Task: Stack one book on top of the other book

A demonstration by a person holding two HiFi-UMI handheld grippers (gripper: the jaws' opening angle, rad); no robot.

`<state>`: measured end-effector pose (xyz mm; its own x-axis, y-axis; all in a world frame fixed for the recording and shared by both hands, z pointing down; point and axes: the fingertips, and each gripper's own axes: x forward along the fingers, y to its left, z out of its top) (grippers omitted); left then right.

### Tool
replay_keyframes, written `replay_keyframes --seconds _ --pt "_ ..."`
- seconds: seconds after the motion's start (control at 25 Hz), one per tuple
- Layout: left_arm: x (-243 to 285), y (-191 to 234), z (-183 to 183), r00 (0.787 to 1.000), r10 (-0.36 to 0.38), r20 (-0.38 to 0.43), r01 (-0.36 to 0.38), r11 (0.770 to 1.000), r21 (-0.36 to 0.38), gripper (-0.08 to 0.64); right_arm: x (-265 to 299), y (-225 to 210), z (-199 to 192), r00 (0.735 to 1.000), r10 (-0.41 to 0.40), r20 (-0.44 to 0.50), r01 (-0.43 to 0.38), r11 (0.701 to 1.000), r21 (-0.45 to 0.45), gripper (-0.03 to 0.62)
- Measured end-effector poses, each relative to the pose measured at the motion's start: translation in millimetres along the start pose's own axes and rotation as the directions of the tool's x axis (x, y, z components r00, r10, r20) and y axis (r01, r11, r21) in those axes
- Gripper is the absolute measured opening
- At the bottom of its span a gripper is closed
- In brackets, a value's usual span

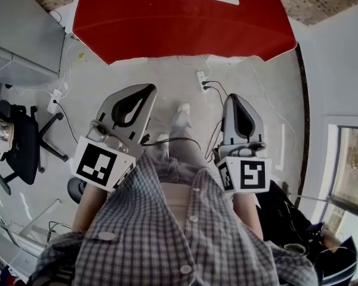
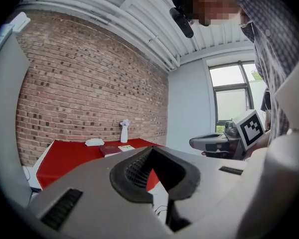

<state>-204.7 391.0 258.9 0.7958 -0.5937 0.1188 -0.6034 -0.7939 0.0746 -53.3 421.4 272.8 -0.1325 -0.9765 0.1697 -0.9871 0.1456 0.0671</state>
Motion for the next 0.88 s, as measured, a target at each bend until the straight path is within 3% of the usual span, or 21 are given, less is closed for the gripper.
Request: replay_keyframes --seconds 0.56,0.88 --pt "73 44 5 0.996 0.087 -0.009 -0.087 0.996 -0.018 0.0 91 -34 8 0.991 0.129 -0.016 -0.13 0.989 -0.071 0.002" --pt "121 61 16 0.99 0.142 -0.004 -0.142 0.989 -0.042 0.0 133 -75 15 0.987 0.161 -0.013 -0.161 0.985 -0.065 0.002"
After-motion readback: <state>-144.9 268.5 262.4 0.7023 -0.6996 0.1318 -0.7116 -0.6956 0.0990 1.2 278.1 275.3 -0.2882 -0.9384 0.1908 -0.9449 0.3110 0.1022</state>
